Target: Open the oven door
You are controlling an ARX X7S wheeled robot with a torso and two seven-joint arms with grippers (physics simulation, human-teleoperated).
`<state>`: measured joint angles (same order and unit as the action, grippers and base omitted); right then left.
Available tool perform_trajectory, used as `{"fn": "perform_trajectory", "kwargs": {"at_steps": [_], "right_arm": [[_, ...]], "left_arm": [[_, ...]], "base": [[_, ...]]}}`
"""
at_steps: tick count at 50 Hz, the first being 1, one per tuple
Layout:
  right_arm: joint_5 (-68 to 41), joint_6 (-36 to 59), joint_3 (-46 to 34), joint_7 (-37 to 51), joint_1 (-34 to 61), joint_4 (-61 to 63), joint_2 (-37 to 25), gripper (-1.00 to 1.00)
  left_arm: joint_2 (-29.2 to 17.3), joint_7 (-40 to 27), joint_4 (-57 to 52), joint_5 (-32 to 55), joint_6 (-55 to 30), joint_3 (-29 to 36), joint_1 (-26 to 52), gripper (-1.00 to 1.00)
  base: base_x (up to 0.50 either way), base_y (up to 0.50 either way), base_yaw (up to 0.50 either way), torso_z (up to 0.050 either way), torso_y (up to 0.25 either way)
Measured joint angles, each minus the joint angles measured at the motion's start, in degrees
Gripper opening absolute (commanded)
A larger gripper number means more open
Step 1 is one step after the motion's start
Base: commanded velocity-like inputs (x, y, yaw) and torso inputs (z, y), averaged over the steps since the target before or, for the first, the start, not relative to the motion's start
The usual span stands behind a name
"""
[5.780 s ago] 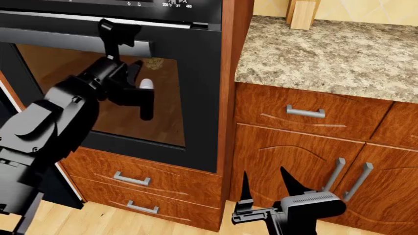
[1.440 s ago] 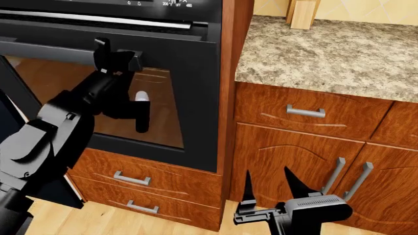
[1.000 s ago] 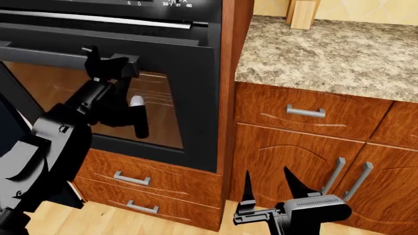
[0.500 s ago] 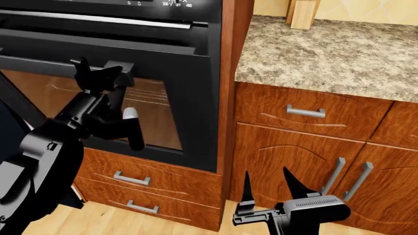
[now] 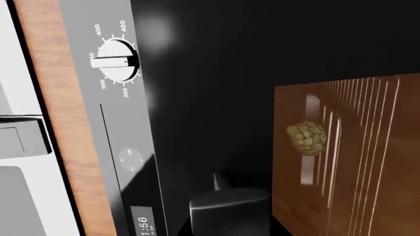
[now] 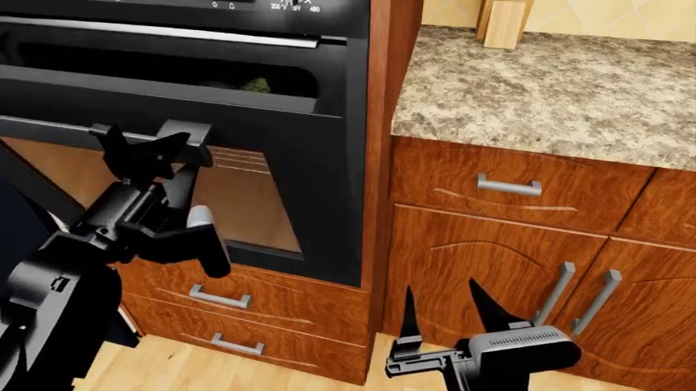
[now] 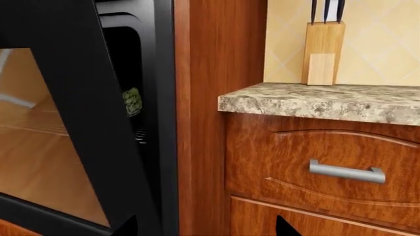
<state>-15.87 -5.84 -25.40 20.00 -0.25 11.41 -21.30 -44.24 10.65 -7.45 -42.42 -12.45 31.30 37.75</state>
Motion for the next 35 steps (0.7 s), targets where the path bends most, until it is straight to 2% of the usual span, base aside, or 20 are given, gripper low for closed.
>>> {"fn": "perform_trajectory", "kwargs": {"at_steps": [35], "right_arm": [[0.24,0.06,-0.68,0.45,0.06,0.10,-0.19,1.00]], "left_arm": [[-3.85,-4.96,-9.39,2.60,-3.88,-5.25,-12.57,-1.00]], "base": [[0.00,0.00,0.00,0.002,0.008]]}}
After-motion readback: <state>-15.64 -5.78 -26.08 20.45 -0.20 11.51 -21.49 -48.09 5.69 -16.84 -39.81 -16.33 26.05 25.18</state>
